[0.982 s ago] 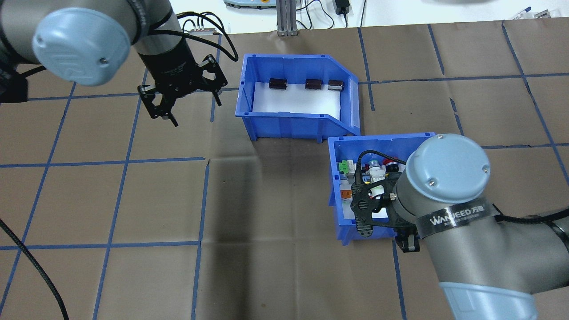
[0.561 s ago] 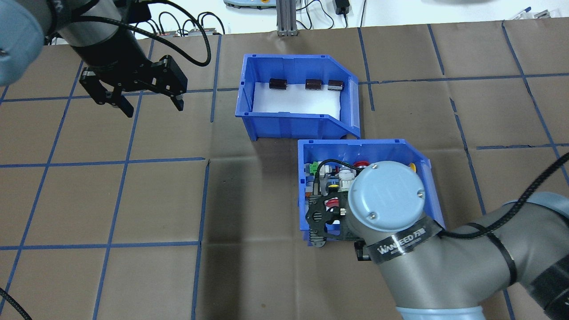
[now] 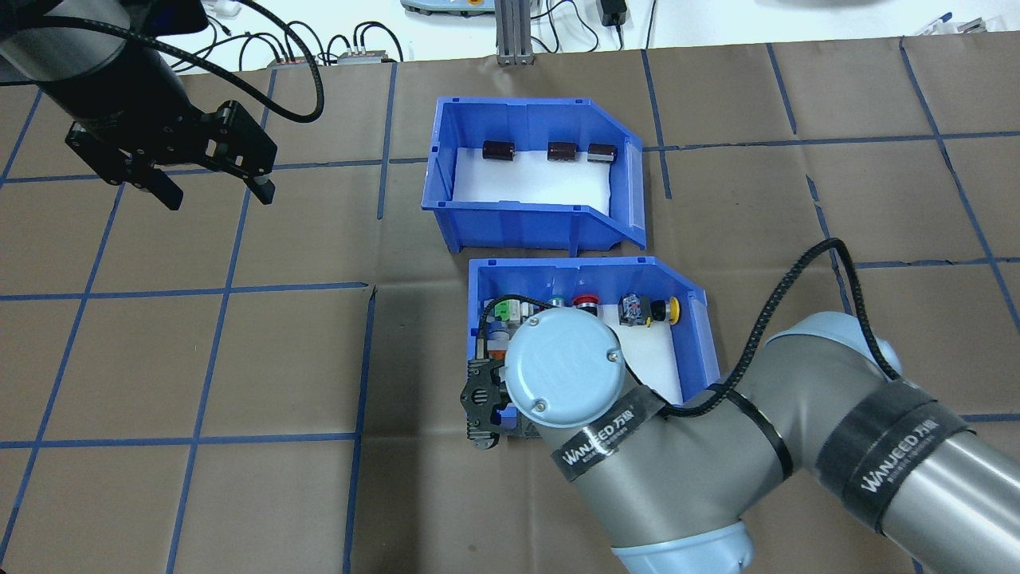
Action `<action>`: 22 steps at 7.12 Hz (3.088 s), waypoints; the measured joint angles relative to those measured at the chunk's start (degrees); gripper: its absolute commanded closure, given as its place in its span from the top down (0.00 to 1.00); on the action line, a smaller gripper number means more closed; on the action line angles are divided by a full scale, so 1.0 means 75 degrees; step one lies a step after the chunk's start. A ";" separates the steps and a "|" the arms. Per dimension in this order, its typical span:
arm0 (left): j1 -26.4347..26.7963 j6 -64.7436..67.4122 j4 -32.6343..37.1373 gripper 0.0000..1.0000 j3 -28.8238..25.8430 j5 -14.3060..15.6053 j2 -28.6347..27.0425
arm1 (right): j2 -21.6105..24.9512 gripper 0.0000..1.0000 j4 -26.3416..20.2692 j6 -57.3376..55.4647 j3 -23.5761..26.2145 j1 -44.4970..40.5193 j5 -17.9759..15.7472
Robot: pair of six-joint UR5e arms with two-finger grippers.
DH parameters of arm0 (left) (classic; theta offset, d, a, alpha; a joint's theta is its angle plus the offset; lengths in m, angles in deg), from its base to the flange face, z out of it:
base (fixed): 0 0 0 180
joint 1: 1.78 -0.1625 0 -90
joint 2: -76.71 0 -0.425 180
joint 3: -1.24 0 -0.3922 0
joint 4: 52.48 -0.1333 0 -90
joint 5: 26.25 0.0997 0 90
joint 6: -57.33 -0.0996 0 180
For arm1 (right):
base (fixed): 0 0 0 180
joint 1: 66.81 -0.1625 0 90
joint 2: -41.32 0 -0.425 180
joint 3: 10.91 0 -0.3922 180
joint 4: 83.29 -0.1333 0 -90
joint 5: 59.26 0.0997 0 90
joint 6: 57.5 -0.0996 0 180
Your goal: Place battery box in front
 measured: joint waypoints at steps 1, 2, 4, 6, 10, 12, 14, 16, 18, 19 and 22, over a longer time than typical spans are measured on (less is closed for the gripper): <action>-0.0012 -0.0014 0.0002 0.99 0.0032 -0.0002 -0.0002 | -0.0096 0.60 -0.0012 -0.0076 0.0005 -0.0025 0.0006; -0.0016 -0.0021 -0.0017 0.99 0.0047 -0.0019 -0.0053 | -0.0214 1.00 -0.0033 -0.0110 0.0009 -0.0032 0.0018; -0.0013 0.0003 -0.0048 0.99 0.0142 -0.0040 -0.0157 | -0.0306 1.00 -0.0075 -0.0117 -0.0010 -0.0034 0.0037; -0.0015 0.0028 -0.0287 0.98 0.0514 -0.0033 -0.0026 | 0.0092 1.00 -0.0229 -0.0120 -0.0054 -0.0016 -0.0004; -0.0023 -0.0009 -0.0919 0.98 0.0691 0.0369 -0.0028 | 0.1210 1.00 -0.2198 -0.0329 -0.0806 0.0866 0.0216; -0.0030 -0.0007 -0.0982 0.98 0.0698 0.0390 -0.0053 | 0.1229 1.00 -0.2640 -0.0498 -0.1316 0.1964 0.0651; -0.0031 0.0003 -0.0994 0.98 0.0699 0.0393 -0.0095 | 0.1225 1.00 -0.2694 -0.1035 -0.1513 0.3190 0.0822; -0.0025 0.0000 -0.0993 0.98 0.0705 0.0392 -0.0091 | 0.1201 1.00 -0.2671 -0.2381 -0.1721 0.4259 0.1009; -0.0026 -0.0008 -0.0993 0.98 0.0705 0.0396 -0.0058 | 0.0889 1.00 -0.2688 -0.4603 -0.2391 0.4596 0.1008; -0.0027 -0.0011 -0.0991 0.98 0.0705 0.0398 -0.0051 | 0.0585 1.00 -0.2855 -0.5611 -0.2881 0.4626 0.0985; -0.0025 -0.0012 -0.0990 0.98 0.0706 0.0396 -0.0055 | -0.0208 1.00 -0.3380 -0.7595 -0.3798 0.4639 0.0941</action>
